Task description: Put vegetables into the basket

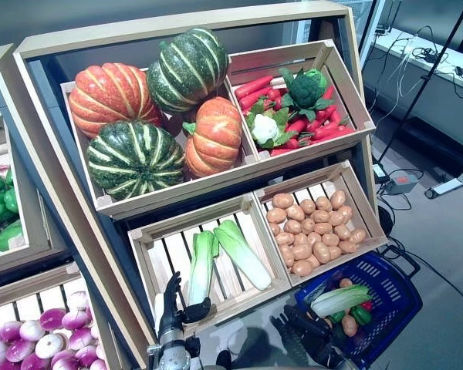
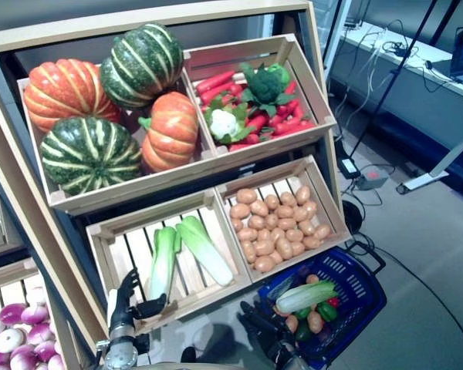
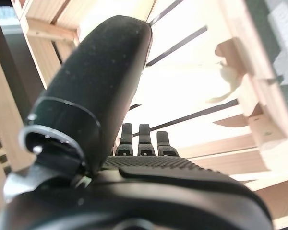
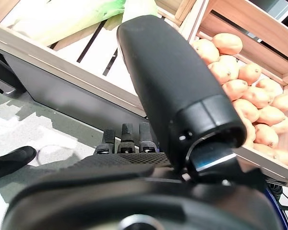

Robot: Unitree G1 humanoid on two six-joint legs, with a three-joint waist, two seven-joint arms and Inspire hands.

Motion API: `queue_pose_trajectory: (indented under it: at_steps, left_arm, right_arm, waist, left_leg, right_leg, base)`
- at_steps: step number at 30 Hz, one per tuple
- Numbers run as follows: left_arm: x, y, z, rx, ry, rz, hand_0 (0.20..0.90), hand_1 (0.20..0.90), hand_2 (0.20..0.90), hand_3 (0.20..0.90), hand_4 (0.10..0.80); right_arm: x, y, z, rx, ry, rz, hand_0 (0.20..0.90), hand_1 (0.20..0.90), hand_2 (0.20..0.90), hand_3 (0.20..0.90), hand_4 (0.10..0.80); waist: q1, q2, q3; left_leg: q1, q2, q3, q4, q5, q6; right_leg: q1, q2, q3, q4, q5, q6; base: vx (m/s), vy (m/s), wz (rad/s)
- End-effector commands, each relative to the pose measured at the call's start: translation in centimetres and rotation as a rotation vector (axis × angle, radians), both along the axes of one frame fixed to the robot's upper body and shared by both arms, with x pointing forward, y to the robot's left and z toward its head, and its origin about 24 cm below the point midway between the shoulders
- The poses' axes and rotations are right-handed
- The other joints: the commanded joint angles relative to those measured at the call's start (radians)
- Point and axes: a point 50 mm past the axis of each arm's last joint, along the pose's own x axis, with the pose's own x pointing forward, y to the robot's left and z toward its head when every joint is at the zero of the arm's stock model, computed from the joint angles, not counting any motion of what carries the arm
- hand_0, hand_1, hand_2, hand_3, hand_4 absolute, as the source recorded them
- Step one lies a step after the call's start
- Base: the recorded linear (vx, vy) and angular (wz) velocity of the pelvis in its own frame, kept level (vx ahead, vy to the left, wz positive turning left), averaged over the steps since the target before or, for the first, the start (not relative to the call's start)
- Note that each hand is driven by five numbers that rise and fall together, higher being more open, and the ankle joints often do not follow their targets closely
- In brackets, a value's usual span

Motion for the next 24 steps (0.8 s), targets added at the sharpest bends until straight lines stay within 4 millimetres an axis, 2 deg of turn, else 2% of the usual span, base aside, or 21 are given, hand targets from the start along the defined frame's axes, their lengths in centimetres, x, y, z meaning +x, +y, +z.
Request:
queue_pose_trajectory:
  at_steps: [1,6,10,20,24]
  left_arm:
    - [5.8,0.7,4.2,0.105,-0.286,-0.012,0.900,0.900,0.900,0.900,0.800]
    - [6.8,1.6,4.9,0.146,-0.307,0.035,0.900,0.900,0.900,0.900,0.800]
    - [7.5,2.2,4.8,0.097,-0.258,0.067,0.900,0.900,0.900,0.900,0.800]
    - [6.9,3.4,3.7,0.049,-0.159,0.141,0.900,0.900,0.900,0.900,0.800]
    - [8.4,3.4,4.8,0.034,-0.221,0.181,0.900,0.900,0.900,0.900,0.800]
  right_arm:
    - [3.3,0.6,1.4,0.031,-0.116,-0.008,0.900,0.900,0.900,0.900,0.800]
    - [3.7,0.4,1.7,0.031,-0.129,-0.038,0.900,0.900,0.900,0.900,0.800]
    - [4.3,0.0,2.2,0.001,-0.162,-0.047,0.900,0.900,0.900,0.900,0.800]
    - [5.1,-1.0,3.3,-0.076,-0.232,-0.011,0.900,0.900,0.900,0.900,0.800]
    - [6.7,-1.7,4.5,-0.094,-0.284,-0.021,0.900,0.900,0.900,0.900,0.800]
  waist:
    - [0.020,0.002,0.011]
    - [0.007,0.005,0.023]
    - [-0.010,0.011,0.045]
    - [-0.052,0.021,0.045]
    - [-0.070,0.028,0.087]
  left_leg:
    - [0.077,-0.035,0.043,0.002,-0.070,0.019]
    - [0.078,-0.034,0.054,0.021,-0.071,0.020]
    - [0.054,-0.035,0.058,0.084,-0.086,0.021]
    - [0.061,-0.040,0.091,0.105,-0.105,0.022]
    - [-0.021,-0.037,0.105,0.218,-0.121,0.016]
  right_leg:
    - [-0.079,-0.014,0.041,-0.002,0.165,-0.052]
    - [-0.087,-0.019,0.048,0.035,0.150,-0.058]
    - [-0.110,-0.025,0.056,0.096,0.128,-0.070]
    - [-0.111,-0.026,0.076,0.098,0.120,-0.070]
    - [-0.198,-0.039,0.074,0.207,0.087,-0.086]
  base:
    - [0.000,0.000,0.00]
    - [0.009,0.042,-0.01]
    - [-0.004,0.066,-0.06]
    - [0.021,0.061,-0.10]
    - [-0.136,0.087,-0.18]
